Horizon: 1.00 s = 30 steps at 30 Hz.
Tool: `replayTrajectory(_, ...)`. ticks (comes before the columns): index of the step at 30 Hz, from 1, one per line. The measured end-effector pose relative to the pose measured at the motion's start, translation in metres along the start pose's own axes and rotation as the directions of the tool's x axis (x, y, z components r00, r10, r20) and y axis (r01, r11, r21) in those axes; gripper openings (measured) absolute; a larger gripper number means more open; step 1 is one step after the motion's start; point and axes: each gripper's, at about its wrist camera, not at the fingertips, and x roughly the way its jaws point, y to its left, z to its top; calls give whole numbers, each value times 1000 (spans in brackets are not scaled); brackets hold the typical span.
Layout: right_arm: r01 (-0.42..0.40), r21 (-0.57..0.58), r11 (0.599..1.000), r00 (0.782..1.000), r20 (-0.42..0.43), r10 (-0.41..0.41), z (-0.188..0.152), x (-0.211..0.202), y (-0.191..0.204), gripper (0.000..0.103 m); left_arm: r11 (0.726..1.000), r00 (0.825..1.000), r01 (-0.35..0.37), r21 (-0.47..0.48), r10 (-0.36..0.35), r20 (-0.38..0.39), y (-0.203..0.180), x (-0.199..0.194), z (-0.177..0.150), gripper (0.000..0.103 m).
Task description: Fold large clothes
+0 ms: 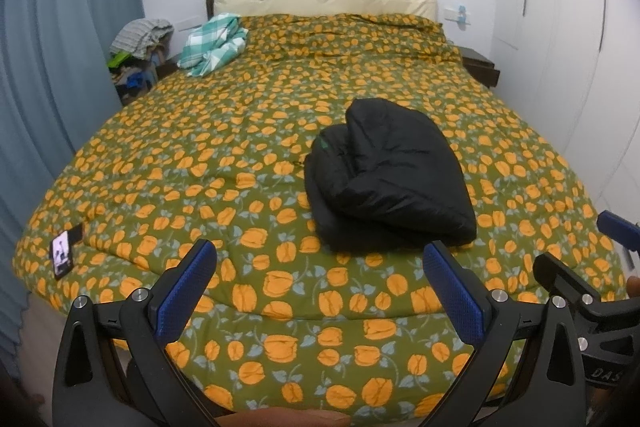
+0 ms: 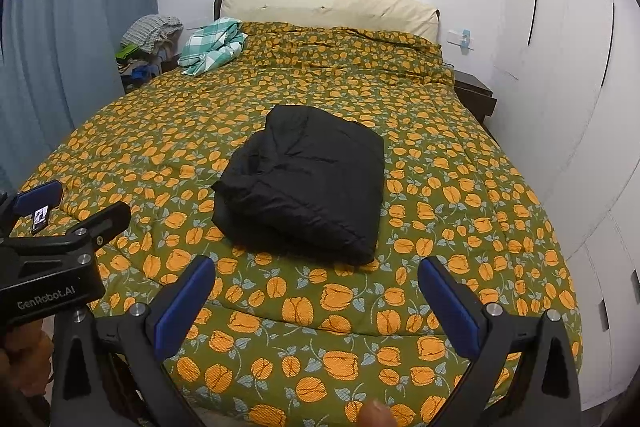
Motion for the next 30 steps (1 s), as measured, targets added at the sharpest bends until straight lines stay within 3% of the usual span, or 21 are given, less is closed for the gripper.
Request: replayTrajectory(30, 48, 1, 999, 999, -9, -48, -1, 15, -9, 103, 1000, 1000, -2, 31, 3, -31, -10, 14, 1, 102)
